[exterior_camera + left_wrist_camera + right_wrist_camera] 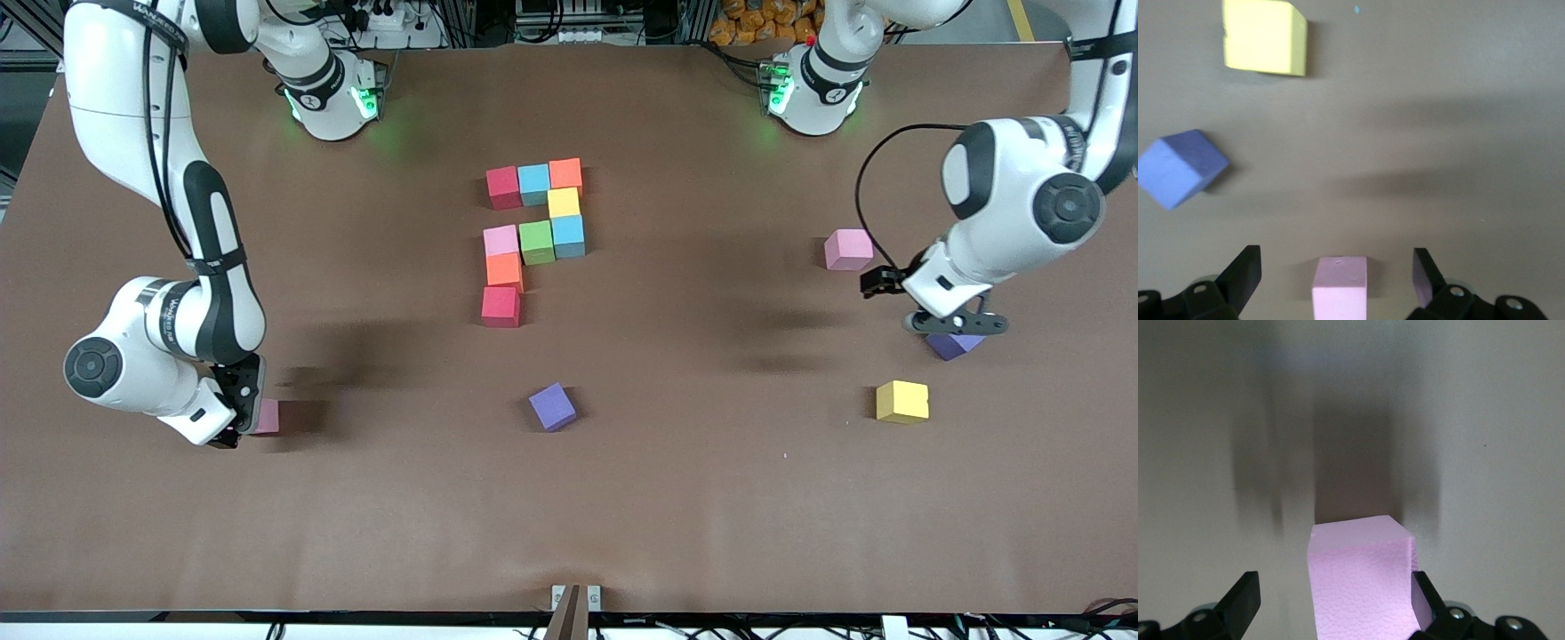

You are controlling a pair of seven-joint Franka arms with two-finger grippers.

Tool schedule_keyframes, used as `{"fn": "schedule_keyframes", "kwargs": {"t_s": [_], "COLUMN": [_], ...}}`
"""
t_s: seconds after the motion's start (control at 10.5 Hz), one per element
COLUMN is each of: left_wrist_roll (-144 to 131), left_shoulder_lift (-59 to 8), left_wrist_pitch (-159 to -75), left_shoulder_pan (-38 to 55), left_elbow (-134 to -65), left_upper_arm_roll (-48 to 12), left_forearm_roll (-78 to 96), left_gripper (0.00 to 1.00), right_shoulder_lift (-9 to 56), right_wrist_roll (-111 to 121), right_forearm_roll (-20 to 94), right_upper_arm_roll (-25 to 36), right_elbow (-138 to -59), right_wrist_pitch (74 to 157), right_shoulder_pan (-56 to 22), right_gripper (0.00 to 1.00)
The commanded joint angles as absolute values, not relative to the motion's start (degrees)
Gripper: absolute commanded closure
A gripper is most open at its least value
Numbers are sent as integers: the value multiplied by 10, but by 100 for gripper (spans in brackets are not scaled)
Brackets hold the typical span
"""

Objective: Form number 2 with 11 blocks
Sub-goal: 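Lower the left gripper onto the pink cube and close it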

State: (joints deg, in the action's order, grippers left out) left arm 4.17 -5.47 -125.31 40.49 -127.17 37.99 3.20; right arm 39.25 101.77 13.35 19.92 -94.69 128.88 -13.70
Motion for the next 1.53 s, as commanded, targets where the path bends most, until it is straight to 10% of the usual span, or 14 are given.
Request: {"fn": "schedule_keyframes", "kwargs": {"t_s": [0.0, 1.43], "left_wrist_roll": [16, 18], "left_shoulder_lift": [-16, -34], "left_wrist_pitch": [-1288, -1389], "left_shoulder_pan": [397, 362], "left_elbow": [-1338, -1465], "left_upper_arm_roll": [363, 352], "left_forearm_roll": [12, -4], "left_gripper": [0, 0], "right_shoulder_lift": [395, 417], "right_wrist_roll": [1036, 1076], "right_forearm_roll": [131, 168], "right_upper_arm_roll": [194, 195], "right_elbow": [-945, -947], "right_wrist_pitch": [1293, 1331], "right_shoulder_pan": [-134, -120], "right_gripper": [0, 0]}}
